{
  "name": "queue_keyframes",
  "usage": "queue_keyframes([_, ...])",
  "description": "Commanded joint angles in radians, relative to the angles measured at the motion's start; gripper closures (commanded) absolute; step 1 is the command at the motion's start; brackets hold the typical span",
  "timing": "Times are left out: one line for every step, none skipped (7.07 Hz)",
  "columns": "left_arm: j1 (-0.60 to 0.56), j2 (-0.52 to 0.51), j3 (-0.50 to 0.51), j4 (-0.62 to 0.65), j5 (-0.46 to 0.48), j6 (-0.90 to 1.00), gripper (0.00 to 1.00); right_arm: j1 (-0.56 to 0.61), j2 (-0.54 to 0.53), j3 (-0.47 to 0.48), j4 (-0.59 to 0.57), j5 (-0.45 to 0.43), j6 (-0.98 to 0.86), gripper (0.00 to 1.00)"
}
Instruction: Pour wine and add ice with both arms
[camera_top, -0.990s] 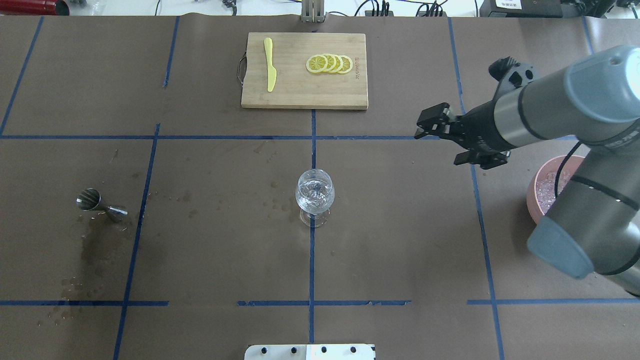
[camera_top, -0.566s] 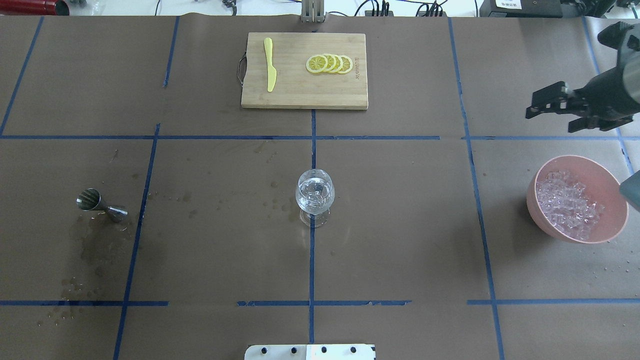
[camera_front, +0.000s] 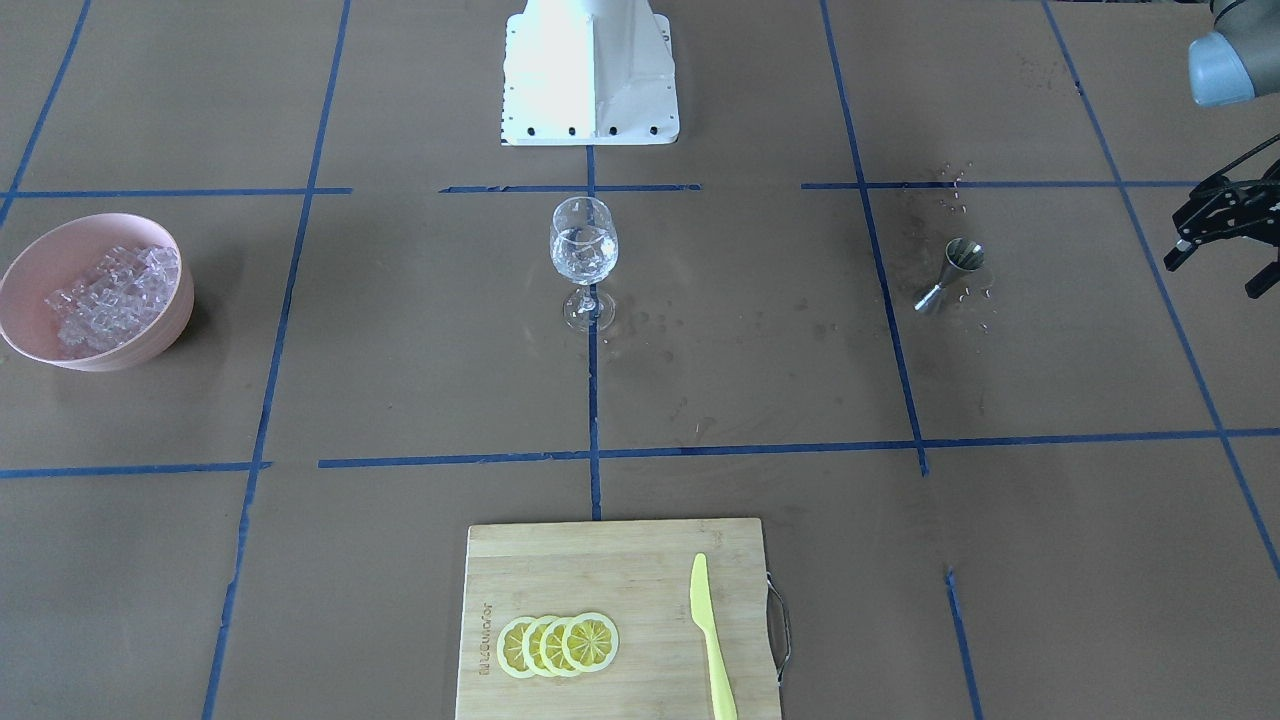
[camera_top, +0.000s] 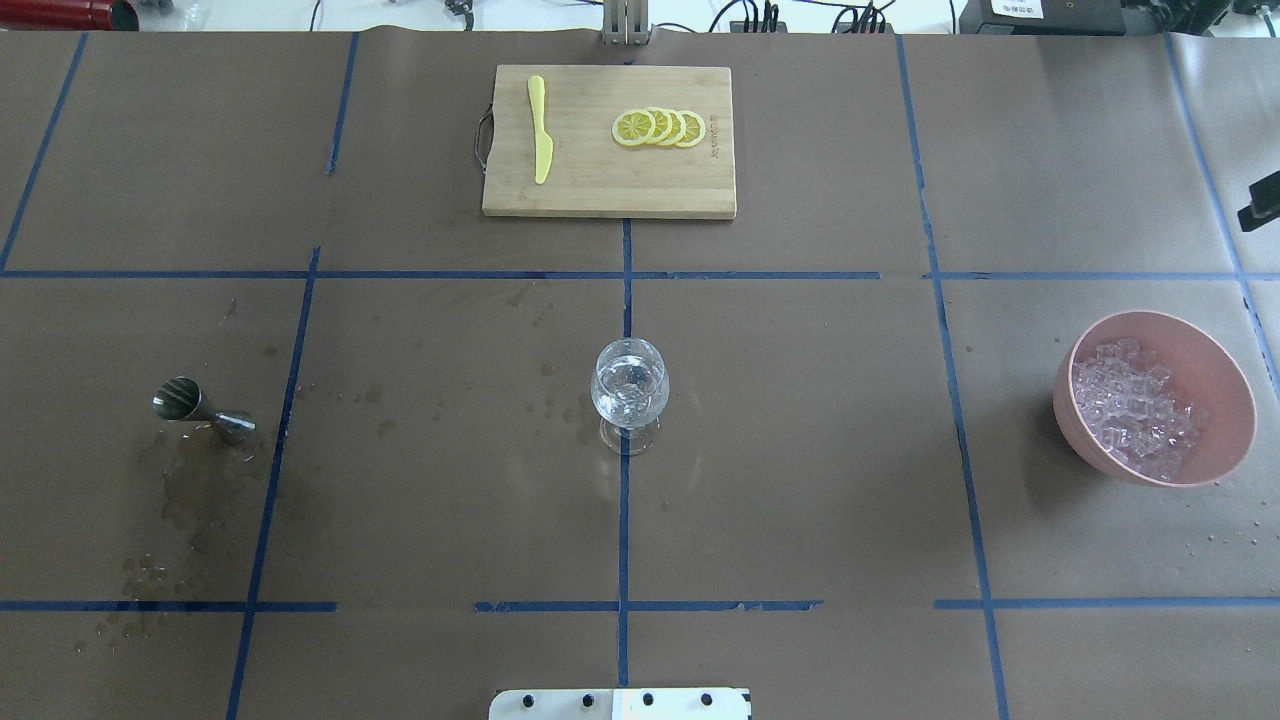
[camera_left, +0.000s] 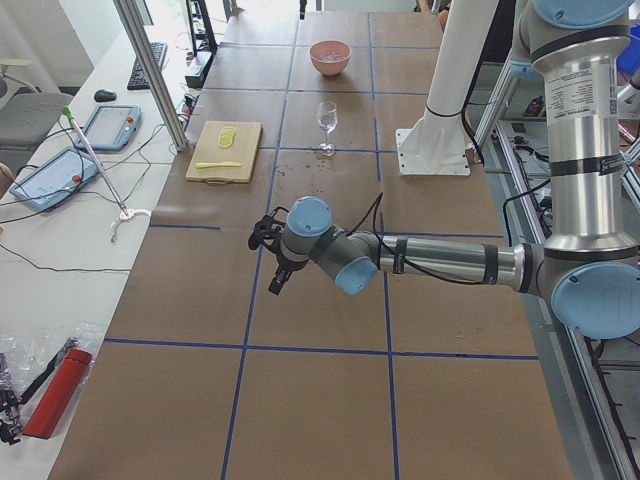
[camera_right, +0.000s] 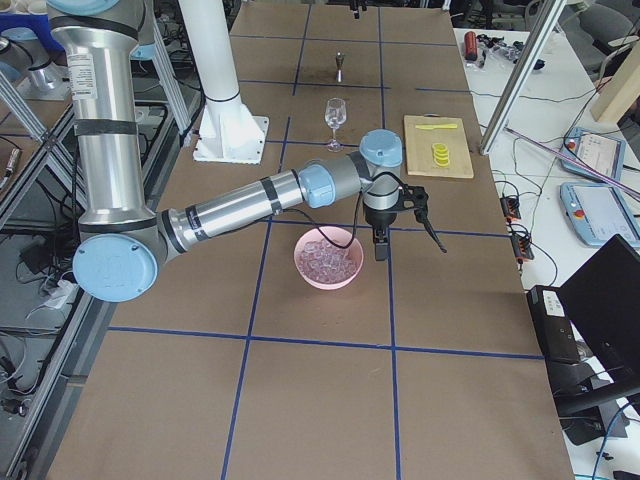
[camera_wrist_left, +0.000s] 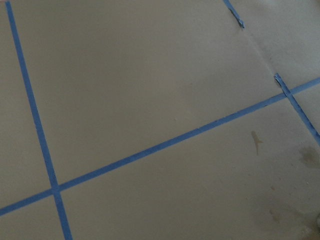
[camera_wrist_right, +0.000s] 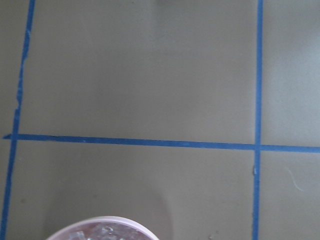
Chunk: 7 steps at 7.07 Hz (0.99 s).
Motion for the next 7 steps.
queue_keyframes([-0.026,-0.013,-0.005,0.107,-0.016,0.114,0.00,0.084,0.002,-0.112,-0.028,0.078,-0.169,0.00])
queue_keyframes([-0.043,-0.016,-0.019,0.099,-0.004,0.122,0.00,0.087,0.005,-0.165,-0.019,0.114,-0.244,0.00])
queue_keyframes([-0.046,-0.023,-0.027,0.096,-0.004,0.124,0.00,0.087,0.006,-0.176,-0.019,0.108,-0.252,0.00])
queue_keyframes([-0.048,-0.008,-0.027,0.091,-0.007,0.118,0.00,0.087,0.008,-0.184,-0.019,0.110,-0.255,0.00])
queue_keyframes([-0.048,-0.010,-0.027,0.091,-0.015,0.110,0.00,0.087,0.005,-0.182,-0.017,0.108,-0.254,0.00])
queue_keyframes([-0.046,-0.014,-0.019,0.089,-0.015,0.110,0.00,0.087,0.010,-0.175,-0.017,0.110,-0.255,0.00])
queue_keyframes([-0.046,-0.023,-0.019,0.083,-0.013,0.110,0.00,0.087,-0.004,-0.179,-0.017,0.108,-0.255,0.00])
